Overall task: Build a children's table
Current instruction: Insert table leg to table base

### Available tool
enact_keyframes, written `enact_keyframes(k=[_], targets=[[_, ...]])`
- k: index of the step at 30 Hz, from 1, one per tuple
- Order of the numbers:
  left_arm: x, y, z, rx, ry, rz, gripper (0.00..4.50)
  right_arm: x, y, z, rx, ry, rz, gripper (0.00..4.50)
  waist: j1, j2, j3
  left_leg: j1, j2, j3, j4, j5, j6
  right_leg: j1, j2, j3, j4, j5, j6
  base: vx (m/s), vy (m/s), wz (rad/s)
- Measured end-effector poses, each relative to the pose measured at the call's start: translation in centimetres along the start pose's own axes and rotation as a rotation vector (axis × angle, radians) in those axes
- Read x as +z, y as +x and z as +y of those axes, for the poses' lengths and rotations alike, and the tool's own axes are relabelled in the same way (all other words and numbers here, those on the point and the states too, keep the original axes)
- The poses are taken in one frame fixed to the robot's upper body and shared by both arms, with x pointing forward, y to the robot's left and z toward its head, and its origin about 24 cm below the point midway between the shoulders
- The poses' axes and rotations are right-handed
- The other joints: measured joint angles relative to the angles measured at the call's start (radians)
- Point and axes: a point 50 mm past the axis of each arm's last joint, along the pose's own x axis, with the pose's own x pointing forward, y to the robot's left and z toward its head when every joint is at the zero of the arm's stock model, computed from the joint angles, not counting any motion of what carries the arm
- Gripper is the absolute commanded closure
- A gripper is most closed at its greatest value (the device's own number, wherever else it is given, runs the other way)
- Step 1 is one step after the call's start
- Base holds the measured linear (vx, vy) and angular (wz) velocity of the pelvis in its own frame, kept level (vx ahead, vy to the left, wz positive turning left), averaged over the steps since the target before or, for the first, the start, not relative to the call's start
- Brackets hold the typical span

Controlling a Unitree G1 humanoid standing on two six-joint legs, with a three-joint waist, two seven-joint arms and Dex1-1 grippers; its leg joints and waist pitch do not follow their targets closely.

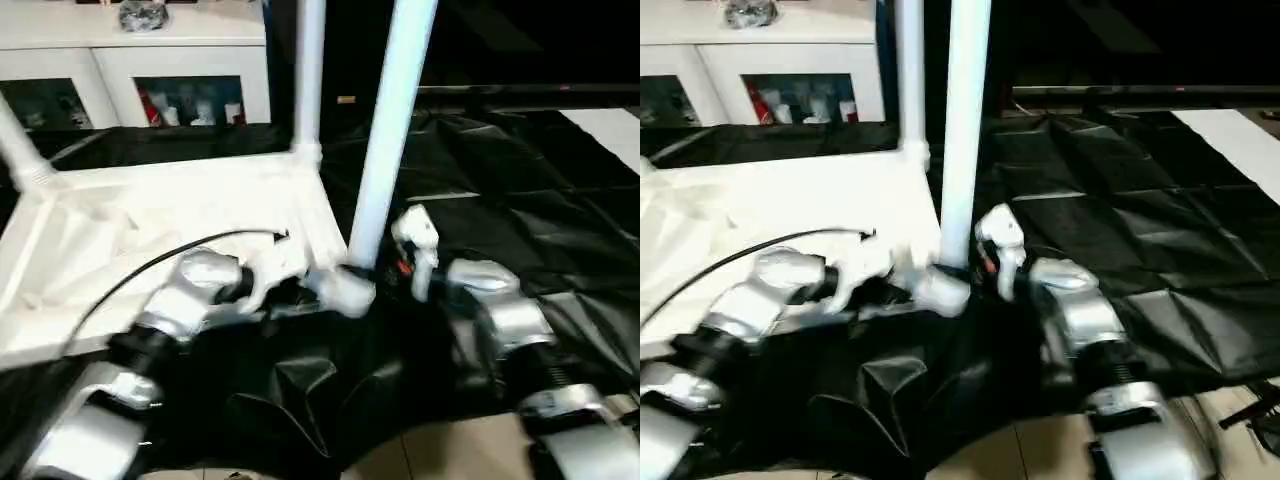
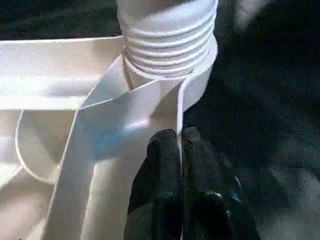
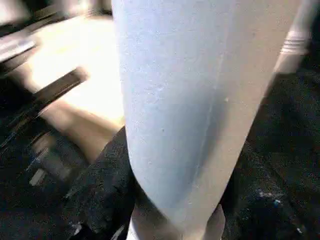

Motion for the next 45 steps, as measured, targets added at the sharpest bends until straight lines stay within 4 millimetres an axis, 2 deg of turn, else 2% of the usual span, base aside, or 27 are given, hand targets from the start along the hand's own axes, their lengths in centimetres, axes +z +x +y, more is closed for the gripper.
enact_keyframes(k=[4, 6, 9, 19, 23, 35, 37, 45], targets=[[1.3, 1.8, -0.1, 0.076, -0.062, -0.011, 4.50, 0.3, 0.4, -0.4, -0.153, 0.044, -0.037, 2.61, 0.000, 0.004, 0.002, -0.001, 0.000, 0.001, -0.002, 0.000, 0.000, 0.000, 0.000, 0.000, -0.004, 0.000, 0.000, 0.000, 0.000, 0.00], [2.5, 3.2, 0.2, 0.169, -0.088, 0.004, 4.50, 0.6, 1.4, -0.7, -0.310, 0.080, -0.053, 2.61, -0.001, 0.009, 0.003, -0.002, 0.000, 0.003, -0.002, 0.000, 0.001, 0.000, 0.000, 0.001, -0.007, 0.001, 0.002, 0.000, 0.000, 0.00], [2.9, 3.9, 0.1, 0.218, -0.115, 0.002, 4.50, 0.9, 2.1, -0.7, -0.386, 0.100, -0.058, 2.61, -0.001, 0.010, 0.003, -0.002, 0.000, 0.003, -0.003, -0.001, 0.002, 0.000, 0.000, 0.001, -0.010, 0.001, 0.002, 0.000, 0.000, 0.00], [3.1, 4.1, 0.2, 0.243, -0.093, 0.021, 4.50, 1.2, 3.0, -0.3, -0.417, 0.058, -0.026, 2.61, -0.005, 0.010, 0.003, -0.002, 0.000, 0.005, -0.004, -0.001, 0.002, 0.000, 0.000, 0.002, -0.011, 0.001, 0.002, 0.000, 0.000, 0.00], [2.5, 3.0, 0.4, 0.180, -0.032, 0.011, 4.50, 1.7, 2.6, -0.4, -0.292, -0.011, 0.020, 2.61, -0.010, 0.010, 0.003, -0.001, 0.000, 0.006, -0.008, -0.001, 0.002, -0.001, 0.000, 0.003, -0.012, 0.001, 0.002, 0.000, 0.000, 0.00], [-0.3, -1.5, 0.0, -0.116, 0.136, 0.006, 4.50, 1.8, -0.5, 0.2, 0.248, -0.141, 0.149, 2.61, 0.000, 0.008, 0.004, -0.001, 0.001, 0.008, -0.011, 0.003, 0.008, -0.002, 0.000, 0.001, -0.014, 0.001, 0.003, 0.000, 0.000, 0.00], [-0.6, -2.3, -0.2, -0.174, 0.156, 0.011, 4.50, 1.7, -1.2, 0.5, 0.349, -0.155, 0.168, 2.61, 0.006, 0.007, 0.005, -0.002, 0.002, 0.009, -0.010, 0.003, 0.008, -0.002, 0.000, 0.001, -0.014, 0.001, 0.003, 0.000, 0.000, 0.00], [-0.8, -2.9, -0.4, -0.239, 0.189, 0.021, 4.50, 1.7, -1.7, 0.9, 0.457, -0.168, 0.192, 2.61, 0.020, 0.003, 0.007, -0.002, 0.003, 0.011, -0.010, 0.003, 0.008, -0.002, 0.000, 0.001, -0.013, 0.001, 0.003, 0.000, 0.000, 0.00]])
